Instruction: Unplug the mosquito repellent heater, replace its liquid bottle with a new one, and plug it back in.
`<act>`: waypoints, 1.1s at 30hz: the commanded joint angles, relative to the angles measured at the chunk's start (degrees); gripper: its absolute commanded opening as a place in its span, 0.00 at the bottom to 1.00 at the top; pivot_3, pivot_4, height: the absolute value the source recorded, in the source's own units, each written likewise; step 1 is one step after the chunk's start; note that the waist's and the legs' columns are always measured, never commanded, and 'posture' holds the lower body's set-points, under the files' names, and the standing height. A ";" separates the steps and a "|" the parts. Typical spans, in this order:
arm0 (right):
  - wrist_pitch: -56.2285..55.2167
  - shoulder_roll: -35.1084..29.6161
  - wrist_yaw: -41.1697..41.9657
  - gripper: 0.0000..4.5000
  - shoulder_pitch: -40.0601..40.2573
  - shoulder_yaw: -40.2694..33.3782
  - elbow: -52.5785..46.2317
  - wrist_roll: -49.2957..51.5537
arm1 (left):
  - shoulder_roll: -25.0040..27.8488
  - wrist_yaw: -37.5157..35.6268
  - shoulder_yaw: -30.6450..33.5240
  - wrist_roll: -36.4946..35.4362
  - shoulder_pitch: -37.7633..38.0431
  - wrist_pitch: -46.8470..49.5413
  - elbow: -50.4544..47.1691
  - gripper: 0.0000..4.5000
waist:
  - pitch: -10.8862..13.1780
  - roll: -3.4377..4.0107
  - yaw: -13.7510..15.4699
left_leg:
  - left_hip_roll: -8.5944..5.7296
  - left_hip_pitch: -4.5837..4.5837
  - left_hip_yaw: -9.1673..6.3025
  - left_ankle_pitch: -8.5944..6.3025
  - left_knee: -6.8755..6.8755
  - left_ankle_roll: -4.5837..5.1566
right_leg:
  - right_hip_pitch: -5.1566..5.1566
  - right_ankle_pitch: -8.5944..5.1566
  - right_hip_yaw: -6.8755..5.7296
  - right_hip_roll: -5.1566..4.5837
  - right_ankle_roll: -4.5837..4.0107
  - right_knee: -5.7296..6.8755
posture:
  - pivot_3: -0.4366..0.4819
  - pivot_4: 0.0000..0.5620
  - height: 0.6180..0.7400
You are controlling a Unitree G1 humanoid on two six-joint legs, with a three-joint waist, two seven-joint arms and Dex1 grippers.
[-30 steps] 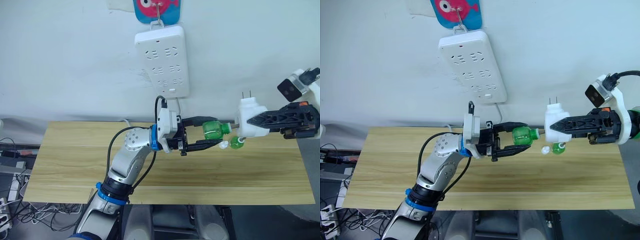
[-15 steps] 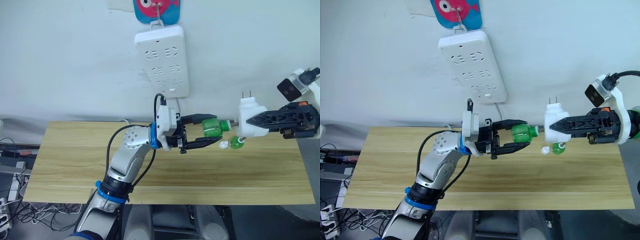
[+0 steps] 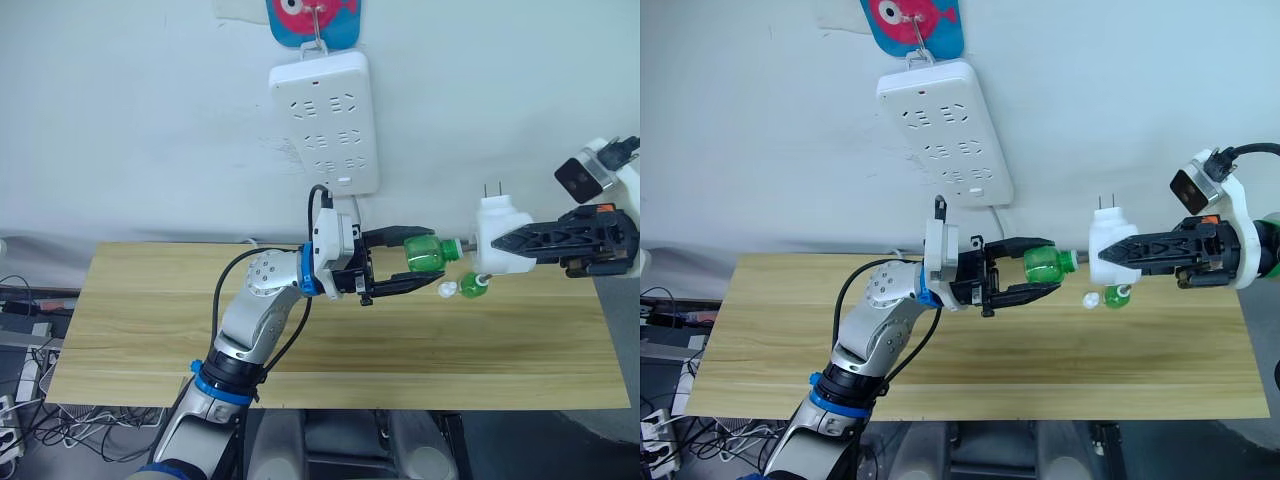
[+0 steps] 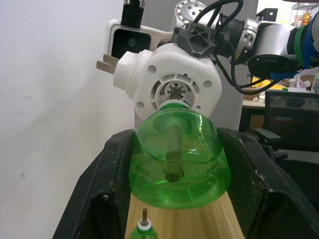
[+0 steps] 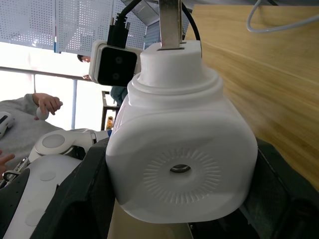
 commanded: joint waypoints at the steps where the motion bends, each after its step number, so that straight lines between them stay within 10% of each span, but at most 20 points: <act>1: 0.67 -0.60 0.81 0.68 0.33 -0.86 -2.42 0.16 | -1.37 0.14 -0.53 -0.75 -1.42 -0.81 -3.11 0.49 | 0.00 0.00 -0.01 | 0.00 0.00 0.00 0.00 0.00 0.00 | 0.00 0.00 0.00 0.00 0.00 0.00 | 0.30 0.60 1.00; 33: 0.67 -0.35 1.40 0.68 -2.32 0.94 -1.77 0.36 | -0.87 0.93 -1.88 0.23 -1.39 0.03 -3.91 0.49 | 0.00 0.00 0.00 | 0.00 0.00 0.00 0.00 0.01 0.00 | 0.00 0.00 0.00 0.00 0.00 0.03 | 0.30 0.61 1.00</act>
